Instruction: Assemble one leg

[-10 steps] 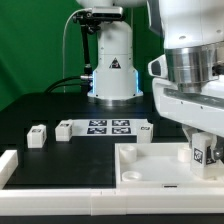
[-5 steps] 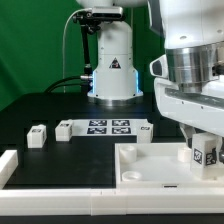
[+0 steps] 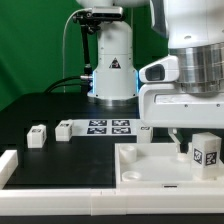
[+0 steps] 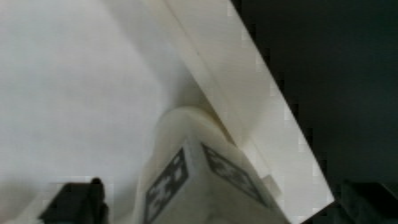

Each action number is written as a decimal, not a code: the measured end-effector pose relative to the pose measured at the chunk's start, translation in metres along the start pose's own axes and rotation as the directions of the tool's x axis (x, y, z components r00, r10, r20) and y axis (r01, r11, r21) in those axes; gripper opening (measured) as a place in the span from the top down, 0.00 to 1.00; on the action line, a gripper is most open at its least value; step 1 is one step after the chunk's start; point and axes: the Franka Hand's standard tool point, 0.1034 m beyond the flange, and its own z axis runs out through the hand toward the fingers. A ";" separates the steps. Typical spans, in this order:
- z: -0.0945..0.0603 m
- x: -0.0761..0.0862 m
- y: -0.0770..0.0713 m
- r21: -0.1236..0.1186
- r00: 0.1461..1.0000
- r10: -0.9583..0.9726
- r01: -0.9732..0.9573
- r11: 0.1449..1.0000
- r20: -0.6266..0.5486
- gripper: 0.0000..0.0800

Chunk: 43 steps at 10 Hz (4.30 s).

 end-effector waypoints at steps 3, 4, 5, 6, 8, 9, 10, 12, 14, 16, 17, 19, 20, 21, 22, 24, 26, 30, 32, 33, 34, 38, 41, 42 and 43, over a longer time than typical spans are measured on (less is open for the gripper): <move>0.000 0.005 0.003 -0.020 0.948 -0.318 0.318 0.948 -0.002 0.19; 0.000 0.005 0.005 -0.021 0.926 -0.377 0.377 0.926 0.000 0.19; 0.000 0.007 0.007 -0.027 0.869 -0.495 0.495 0.868 -0.001 0.19; 0.000 0.009 0.010 -0.031 0.853 -0.521 0.520 0.853 -0.015 0.19; 0.001 0.009 0.010 -0.031 0.858 -0.514 0.513 0.858 -0.014 0.34; 0.001 0.009 0.011 -0.031 0.858 -0.513 0.513 0.858 -0.014 0.51; 0.001 0.009 0.010 -0.031 0.861 -0.508 0.508 0.861 -0.014 0.51; 0.001 0.009 0.011 -0.030 0.876 -0.482 0.481 0.876 -0.015 0.64; 0.001 0.009 0.010 -0.015 0.977 -0.211 0.210 0.978 -0.040 0.64; 0.001 0.008 0.010 -0.005 0.998 0.051 -0.051 0.999 -0.042 0.64; 0.002 0.008 0.010 -0.001 0.978 0.203 -0.204 0.979 -0.043 0.64; 0.003 0.007 0.010 0.011 0.896 0.442 -0.442 0.897 -0.039 0.64; 0.003 0.007 0.011 0.015 0.836 0.547 -0.547 0.837 -0.040 0.64; 0.003 0.008 0.010 0.016 0.815 0.578 -0.578 0.816 -0.041 0.64; 0.004 0.008 0.010 0.020 0.757 0.652 -0.652 0.758 -0.041 0.64; 0.004 0.007 0.010 0.023 0.735 0.677 -0.676 0.736 -0.036 0.50; 0.004 0.007 0.009 0.022 0.768 0.639 -0.639 0.769 -0.036 0.23; 0.005 0.001 0.001 -0.015 0.983 0.179 -0.180 0.984 -0.048 0.19; 0.005 0.003 0.005 -0.033 0.994 -0.101 0.099 0.995 -0.042 0.19; 0.005 0.005 0.007 -0.038 0.981 -0.191 0.189 0.981 -0.040 0.19; 0.004 0.006 0.008 -0.053 0.946 -0.323 0.321 0.945 -0.036 0.19; 0.004 0.007 0.009 -0.075 0.851 -0.524 0.521 0.850 -0.023 0.35; 0.004 0.007 0.009 -0.075 0.854 -0.519 0.516 0.853 -0.024 0.64; 0.004 0.007 0.009 -0.074 0.873 -0.487 0.484 0.872 -0.026 0.64; 0.004 0.007 0.009 -0.074 0.873 -0.487 0.484 0.872 -0.026 0.64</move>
Offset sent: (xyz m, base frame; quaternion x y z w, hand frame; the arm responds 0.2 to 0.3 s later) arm -0.0007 -0.0046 -0.0007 0.0002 -0.0034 -0.1874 0.9823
